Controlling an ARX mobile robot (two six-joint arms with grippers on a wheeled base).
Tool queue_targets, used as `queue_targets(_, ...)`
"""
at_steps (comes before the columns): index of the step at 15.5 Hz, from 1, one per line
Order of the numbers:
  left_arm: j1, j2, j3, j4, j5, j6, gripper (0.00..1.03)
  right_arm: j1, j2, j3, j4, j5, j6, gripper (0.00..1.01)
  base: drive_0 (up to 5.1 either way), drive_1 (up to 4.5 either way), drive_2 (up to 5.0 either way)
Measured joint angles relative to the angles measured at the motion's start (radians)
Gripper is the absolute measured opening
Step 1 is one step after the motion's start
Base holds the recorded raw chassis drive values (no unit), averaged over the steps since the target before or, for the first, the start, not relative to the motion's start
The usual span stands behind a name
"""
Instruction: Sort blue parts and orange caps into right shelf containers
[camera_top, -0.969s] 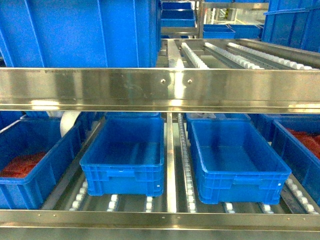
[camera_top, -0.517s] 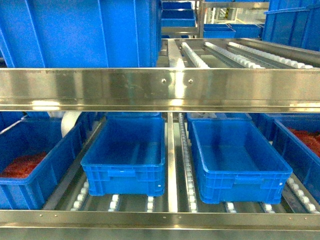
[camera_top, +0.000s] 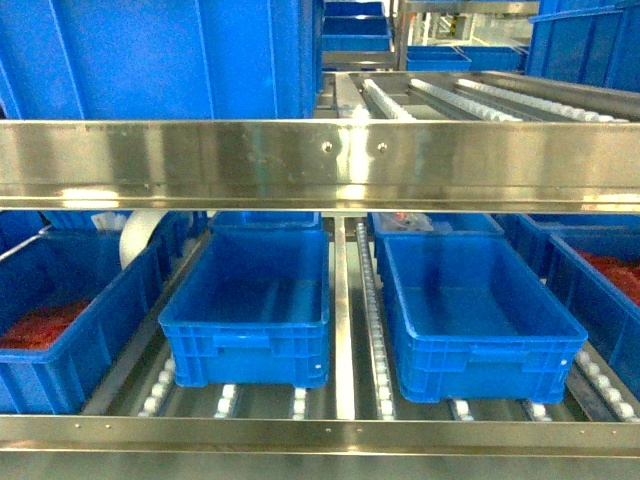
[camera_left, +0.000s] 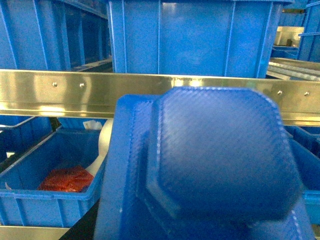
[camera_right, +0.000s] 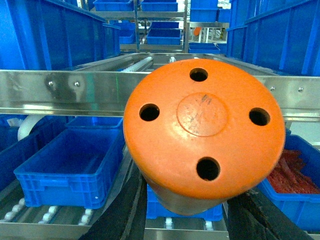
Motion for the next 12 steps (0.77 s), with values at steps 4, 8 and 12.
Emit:
queue_targets(4,0.0,0.0,0.0,-0.004,0.001,0.0,0.42,0.0,0.0,0.0,-0.003,0.002,0.0,0.39,-4.8,2.52,2.5)
queue_targets(8,0.0,0.0,0.0,-0.005,0.002,0.0,0.42,0.0,0.0,0.0,-0.004,0.002,0.0,0.39,-4.8,2.52,2.5)
queue_targets(12,0.0,0.0,0.0,-0.005,0.001,0.0,0.42,0.0,0.0,0.0,-0.004,0.002,0.0,0.39,-4.8,2.52,2.5)
